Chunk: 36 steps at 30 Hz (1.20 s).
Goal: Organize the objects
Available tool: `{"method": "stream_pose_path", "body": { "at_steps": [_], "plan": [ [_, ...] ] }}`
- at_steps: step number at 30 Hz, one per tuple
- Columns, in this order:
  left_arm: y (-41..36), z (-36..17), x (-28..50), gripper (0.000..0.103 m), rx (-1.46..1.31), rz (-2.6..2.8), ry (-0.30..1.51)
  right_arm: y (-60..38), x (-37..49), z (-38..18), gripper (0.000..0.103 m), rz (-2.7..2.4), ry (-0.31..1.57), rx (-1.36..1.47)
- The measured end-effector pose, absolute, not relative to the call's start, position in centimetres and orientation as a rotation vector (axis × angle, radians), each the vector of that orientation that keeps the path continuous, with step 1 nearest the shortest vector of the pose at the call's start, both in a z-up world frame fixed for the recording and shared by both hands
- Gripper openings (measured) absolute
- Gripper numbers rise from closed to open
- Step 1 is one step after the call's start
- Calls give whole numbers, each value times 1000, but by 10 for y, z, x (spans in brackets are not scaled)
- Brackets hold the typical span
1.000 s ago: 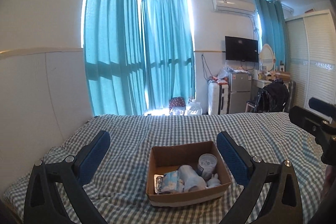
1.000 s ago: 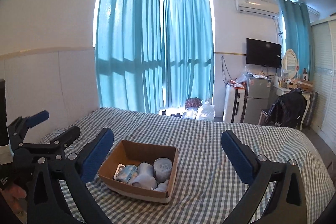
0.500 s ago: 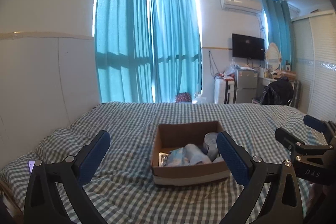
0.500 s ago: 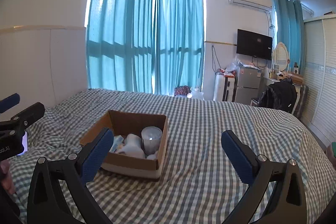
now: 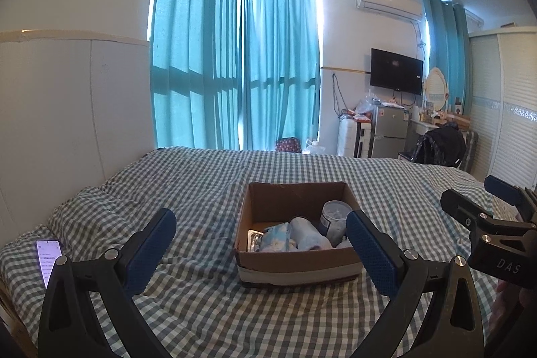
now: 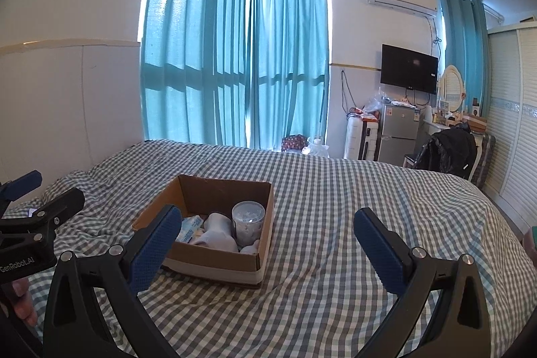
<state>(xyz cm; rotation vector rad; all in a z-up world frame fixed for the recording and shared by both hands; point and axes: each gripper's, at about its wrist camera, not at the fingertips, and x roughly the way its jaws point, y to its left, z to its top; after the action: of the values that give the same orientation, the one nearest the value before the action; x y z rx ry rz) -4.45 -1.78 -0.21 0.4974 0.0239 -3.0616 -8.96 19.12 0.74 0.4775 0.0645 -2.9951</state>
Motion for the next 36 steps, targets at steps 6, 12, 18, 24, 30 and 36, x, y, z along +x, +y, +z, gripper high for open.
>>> {"method": "stream_pose_path", "body": {
  "at_steps": [6,12,18,24,30,36],
  "plan": [
    [-16,-3,-44,103,510,-3059,19,191,-88,8,103,-2993,48,483],
    [-17,-5,-44,103,531,-3057,31,189,-88,7,103,-2984,26,500],
    [-17,-5,-44,103,532,-3054,22,186,-87,5,103,-2984,25,502],
    [-15,-7,-45,103,542,-3057,8,184,-87,6,103,-2989,16,501],
    [-15,-7,-46,103,549,-3060,9,181,-89,3,103,-2987,14,516],
    [-16,-9,-45,103,554,-3056,2,180,-88,2,103,-2984,11,520]
  ]
}}
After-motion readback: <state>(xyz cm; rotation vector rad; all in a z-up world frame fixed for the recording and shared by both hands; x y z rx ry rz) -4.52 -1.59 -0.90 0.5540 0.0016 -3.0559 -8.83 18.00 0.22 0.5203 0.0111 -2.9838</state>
